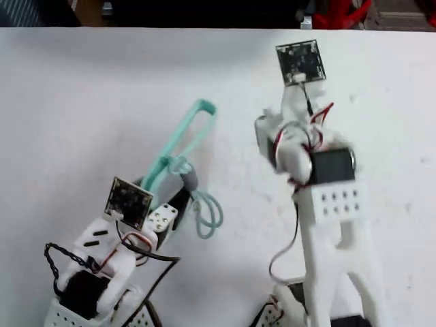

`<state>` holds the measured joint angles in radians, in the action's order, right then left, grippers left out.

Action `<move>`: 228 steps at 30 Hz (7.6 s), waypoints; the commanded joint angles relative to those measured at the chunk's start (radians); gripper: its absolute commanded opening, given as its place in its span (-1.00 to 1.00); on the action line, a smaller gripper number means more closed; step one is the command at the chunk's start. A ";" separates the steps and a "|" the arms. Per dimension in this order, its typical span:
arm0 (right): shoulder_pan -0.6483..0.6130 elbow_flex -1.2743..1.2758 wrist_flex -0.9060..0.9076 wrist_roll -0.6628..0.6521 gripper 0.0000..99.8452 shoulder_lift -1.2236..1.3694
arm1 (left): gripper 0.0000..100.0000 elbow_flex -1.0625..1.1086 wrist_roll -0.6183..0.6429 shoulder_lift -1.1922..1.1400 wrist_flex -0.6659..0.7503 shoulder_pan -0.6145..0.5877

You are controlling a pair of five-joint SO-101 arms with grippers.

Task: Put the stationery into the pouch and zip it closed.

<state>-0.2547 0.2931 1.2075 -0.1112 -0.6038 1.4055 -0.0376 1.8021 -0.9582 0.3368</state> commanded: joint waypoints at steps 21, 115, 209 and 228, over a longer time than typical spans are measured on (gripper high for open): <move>-0.088 0.014 -0.225 -0.041 -0.97 -0.478 | -0.68 -0.002 -0.002 -0.012 0.026 0.002; -0.406 0.253 -0.443 0.120 -0.40 -0.346 | -0.68 0.008 -0.008 -0.012 0.032 -0.005; 0.208 1.033 -0.883 0.118 -0.86 -0.340 | -0.68 0.023 -0.006 -0.012 0.049 0.001; 0.208 1.033 -0.883 0.118 -0.86 -0.340 | -0.68 0.025 -0.006 -0.012 0.049 0.001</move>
<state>-0.0399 1.3318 0.3406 0.0207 -0.9352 1.4346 -0.0376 1.8021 -0.9337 0.3368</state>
